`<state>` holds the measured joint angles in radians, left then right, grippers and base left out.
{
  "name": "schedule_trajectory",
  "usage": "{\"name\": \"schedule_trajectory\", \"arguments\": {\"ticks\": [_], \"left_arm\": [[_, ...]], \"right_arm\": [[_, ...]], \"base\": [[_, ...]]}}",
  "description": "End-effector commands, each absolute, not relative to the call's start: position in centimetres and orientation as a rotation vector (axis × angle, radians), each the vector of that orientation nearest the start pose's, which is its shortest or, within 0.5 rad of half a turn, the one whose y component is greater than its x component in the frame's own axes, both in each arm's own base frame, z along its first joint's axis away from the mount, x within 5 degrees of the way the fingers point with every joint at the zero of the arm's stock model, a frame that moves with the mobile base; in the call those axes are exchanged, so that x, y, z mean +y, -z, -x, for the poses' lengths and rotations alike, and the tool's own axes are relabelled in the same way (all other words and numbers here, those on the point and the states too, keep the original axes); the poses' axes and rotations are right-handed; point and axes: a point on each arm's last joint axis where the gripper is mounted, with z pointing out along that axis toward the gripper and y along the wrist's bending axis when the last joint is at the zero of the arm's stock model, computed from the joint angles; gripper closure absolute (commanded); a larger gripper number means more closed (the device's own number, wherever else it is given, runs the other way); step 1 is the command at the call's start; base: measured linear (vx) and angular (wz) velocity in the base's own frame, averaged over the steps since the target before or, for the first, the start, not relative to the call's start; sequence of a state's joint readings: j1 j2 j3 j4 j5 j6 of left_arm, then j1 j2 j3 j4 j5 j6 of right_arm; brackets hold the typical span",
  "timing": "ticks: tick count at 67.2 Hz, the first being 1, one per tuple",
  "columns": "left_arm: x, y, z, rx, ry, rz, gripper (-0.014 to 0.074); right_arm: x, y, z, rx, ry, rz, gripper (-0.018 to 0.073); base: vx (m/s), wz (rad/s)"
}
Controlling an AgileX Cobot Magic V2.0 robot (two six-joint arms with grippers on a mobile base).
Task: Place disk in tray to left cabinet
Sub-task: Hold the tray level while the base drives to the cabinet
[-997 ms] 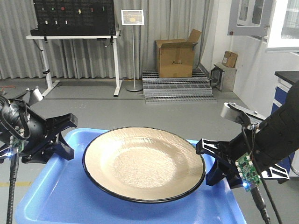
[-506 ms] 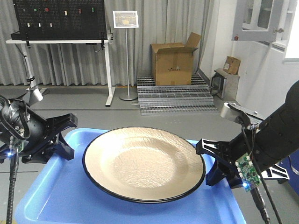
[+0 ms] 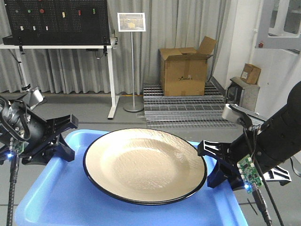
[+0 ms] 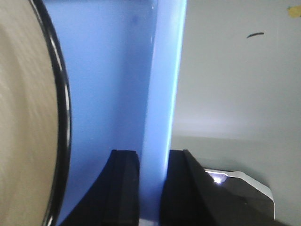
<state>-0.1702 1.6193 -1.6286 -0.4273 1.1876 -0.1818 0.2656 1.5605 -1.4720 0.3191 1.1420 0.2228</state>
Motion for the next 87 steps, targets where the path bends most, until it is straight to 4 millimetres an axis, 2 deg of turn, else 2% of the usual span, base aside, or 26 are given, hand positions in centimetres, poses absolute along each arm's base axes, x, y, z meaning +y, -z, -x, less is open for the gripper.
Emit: {"name": "schedule_trajectory", "arguments": {"ticks": [1,87], "left_arm": [[-10.86,-40.81,-31.78,2.534,0.929,0.11,0.0597],[-10.86,-40.81,-31.78,2.534,0.929,0.11,0.0597]], "right_arm": [[12.12,-38.31,-29.75,2.585,-0.775,-0.048,0.0563],[12.13,-38.25,-29.62,2.601,-0.777,-0.044,0.0563]], "base": [[0.65,0.0],[0.64,0.0]]}}
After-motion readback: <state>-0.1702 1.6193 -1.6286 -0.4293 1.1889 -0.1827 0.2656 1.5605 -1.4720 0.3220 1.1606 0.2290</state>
